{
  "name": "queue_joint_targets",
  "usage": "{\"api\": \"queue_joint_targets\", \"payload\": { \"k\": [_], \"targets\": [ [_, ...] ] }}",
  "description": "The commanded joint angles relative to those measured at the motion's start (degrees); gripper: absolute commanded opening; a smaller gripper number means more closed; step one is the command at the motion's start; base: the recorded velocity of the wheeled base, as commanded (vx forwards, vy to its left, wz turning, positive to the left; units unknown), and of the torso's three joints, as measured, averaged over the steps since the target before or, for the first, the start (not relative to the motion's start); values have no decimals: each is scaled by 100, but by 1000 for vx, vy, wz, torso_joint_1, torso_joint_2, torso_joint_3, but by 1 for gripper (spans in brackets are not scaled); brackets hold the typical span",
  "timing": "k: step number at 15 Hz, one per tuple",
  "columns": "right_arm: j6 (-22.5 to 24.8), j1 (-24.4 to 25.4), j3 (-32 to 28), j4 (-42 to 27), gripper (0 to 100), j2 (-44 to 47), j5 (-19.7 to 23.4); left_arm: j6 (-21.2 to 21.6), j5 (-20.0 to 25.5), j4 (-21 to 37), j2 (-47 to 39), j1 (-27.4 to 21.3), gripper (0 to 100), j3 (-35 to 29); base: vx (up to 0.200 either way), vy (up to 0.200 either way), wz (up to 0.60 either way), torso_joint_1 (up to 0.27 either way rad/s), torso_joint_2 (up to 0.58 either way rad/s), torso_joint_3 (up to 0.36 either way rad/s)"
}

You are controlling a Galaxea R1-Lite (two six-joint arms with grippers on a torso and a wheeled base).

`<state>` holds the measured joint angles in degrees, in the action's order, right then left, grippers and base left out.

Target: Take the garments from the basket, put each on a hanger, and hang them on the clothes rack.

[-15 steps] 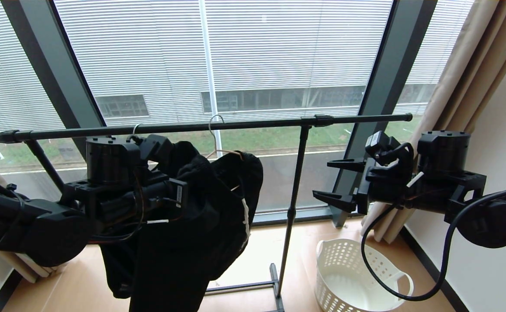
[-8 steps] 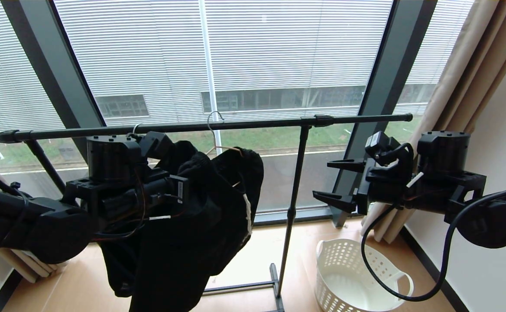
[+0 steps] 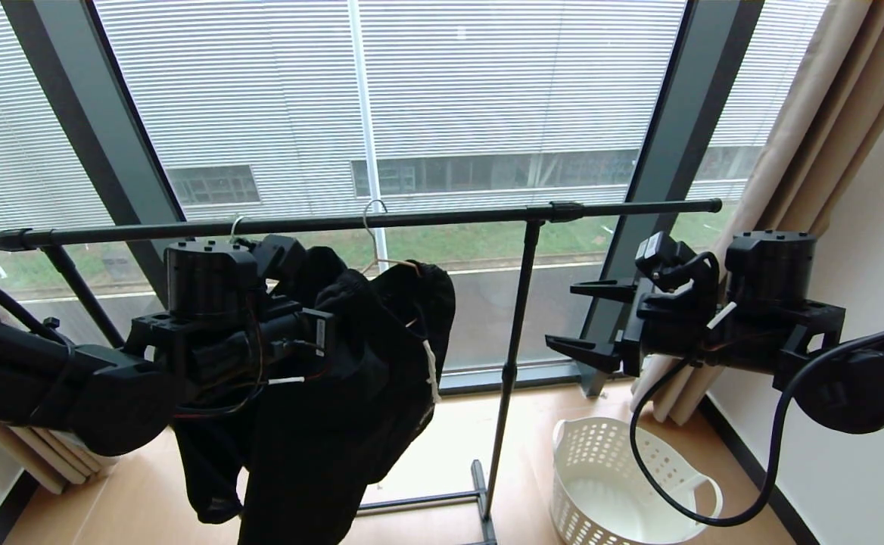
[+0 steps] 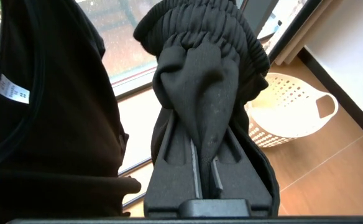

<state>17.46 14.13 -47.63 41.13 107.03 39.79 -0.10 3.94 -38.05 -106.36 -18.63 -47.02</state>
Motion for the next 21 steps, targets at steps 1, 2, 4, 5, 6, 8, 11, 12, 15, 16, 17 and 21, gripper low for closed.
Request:
{"api": "queue_joint_targets", "payload": {
  "k": [1,2,4,5,6,8,11,12,15,16,17,21],
  "targets": [
    [3,2,-1,0,100,28,2,-52,-7,-10,-78,26,0,-9,0,0,0,0,0,0],
    [3,2,-1,0,100,28,2,-78,-7,-27,-86,26,0,-9,0,0,0,0,0,0],
    [3,2,-1,0,100,72,2,-105,-7,-150,-139,26,0,17,0,0,0,0,0,0],
    [3,2,-1,0,100,72,2,-105,-25,-150,-157,26,0,17,0,0,0,0,0,0],
    [3,2,-1,0,100,81,2,-96,-25,-150,-157,26,0,17,0,0,0,0,0,0],
    [3,2,-10,0,100,72,2,-96,-33,-150,-157,17,100,17,0,0,0,0,0,0],
    [3,2,-10,0,100,72,2,-96,-33,-150,-69,8,100,149,0,0,0,0,0,0],
    [3,2,-10,0,100,54,2,-78,-33,-150,54,-9,100,246,0,0,0,0,0,0],
    [3,2,8,0,100,11,2,-61,-51,-115,669,-62,100,606,0,0,0,0,0,0],
    [3,20,26,0,100,-7,2,-61,-69,-98,1135,-62,100,852,0,0,0,0,0,0],
    [12,143,61,0,100,-42,-6,-52,-174,-36,1522,-62,100,1090,0,0,0,0,0,0],
    [3,556,544,9,100,-824,-639,-52,-464,799,3605,-36,100,2215,0,0,0,0,0,0]
  ]
}}
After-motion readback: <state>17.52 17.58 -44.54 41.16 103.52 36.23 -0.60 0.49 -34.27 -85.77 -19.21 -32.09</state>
